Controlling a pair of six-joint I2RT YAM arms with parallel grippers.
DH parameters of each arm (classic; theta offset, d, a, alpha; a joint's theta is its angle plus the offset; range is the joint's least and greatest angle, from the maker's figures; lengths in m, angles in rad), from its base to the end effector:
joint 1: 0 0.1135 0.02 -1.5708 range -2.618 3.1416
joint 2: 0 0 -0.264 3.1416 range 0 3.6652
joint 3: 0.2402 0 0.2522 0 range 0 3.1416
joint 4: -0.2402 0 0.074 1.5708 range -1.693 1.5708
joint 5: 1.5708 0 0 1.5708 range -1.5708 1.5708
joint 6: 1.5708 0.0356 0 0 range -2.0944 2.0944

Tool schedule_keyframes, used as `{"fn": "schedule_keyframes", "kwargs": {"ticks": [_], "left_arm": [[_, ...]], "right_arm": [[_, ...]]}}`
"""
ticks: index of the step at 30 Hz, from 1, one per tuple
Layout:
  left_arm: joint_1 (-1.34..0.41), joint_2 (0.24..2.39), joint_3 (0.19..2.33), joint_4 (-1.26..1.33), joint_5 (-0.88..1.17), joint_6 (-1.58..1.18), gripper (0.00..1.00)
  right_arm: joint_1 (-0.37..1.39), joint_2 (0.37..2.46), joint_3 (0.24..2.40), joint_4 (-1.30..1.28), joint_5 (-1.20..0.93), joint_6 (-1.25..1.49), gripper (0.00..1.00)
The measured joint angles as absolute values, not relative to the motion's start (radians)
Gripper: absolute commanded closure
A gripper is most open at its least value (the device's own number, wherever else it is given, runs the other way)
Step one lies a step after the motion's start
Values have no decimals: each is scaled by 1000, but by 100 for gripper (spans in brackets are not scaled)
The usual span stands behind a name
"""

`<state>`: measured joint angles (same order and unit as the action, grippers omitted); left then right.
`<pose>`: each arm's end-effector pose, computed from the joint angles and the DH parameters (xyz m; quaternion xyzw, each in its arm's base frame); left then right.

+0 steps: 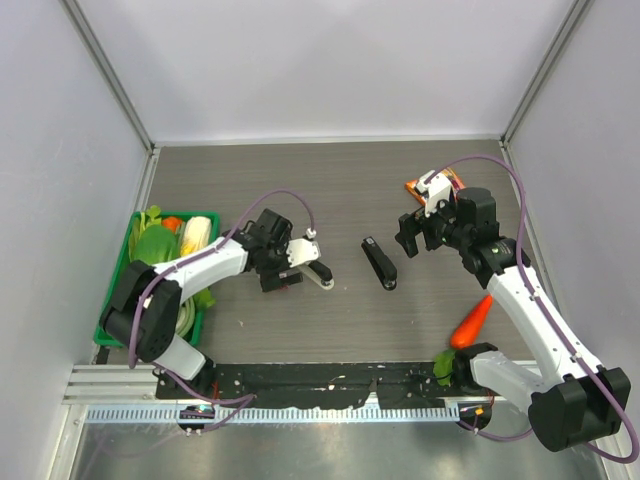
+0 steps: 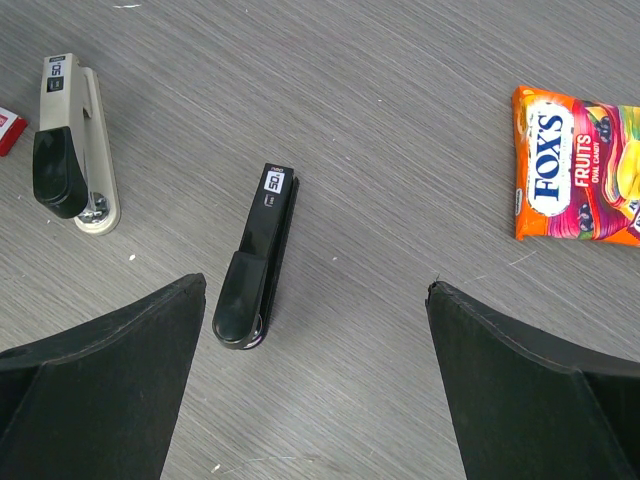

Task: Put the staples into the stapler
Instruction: Pick up the staple box from the center of the board.

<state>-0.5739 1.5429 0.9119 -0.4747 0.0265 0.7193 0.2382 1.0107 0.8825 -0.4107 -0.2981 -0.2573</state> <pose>0.2472 -0.1609 0.1834 0.5887 0.7747 0.0039 0.2308 0.2143 0.0628 0.3099 -0.2820 0.8160 0.1245 0.4891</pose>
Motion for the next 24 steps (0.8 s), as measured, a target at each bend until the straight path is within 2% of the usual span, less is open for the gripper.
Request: {"fn": "schedule_keyframes", "kwargs": {"ticks": [10, 24], "left_arm": [[-567, 1523, 912, -550, 85, 751, 0], [-559, 1602, 920, -550, 80, 756, 0]], "right_arm": [[238, 1011, 883, -411, -299, -257, 3], [238, 1010, 882, -411, -299, -257, 3]]}}
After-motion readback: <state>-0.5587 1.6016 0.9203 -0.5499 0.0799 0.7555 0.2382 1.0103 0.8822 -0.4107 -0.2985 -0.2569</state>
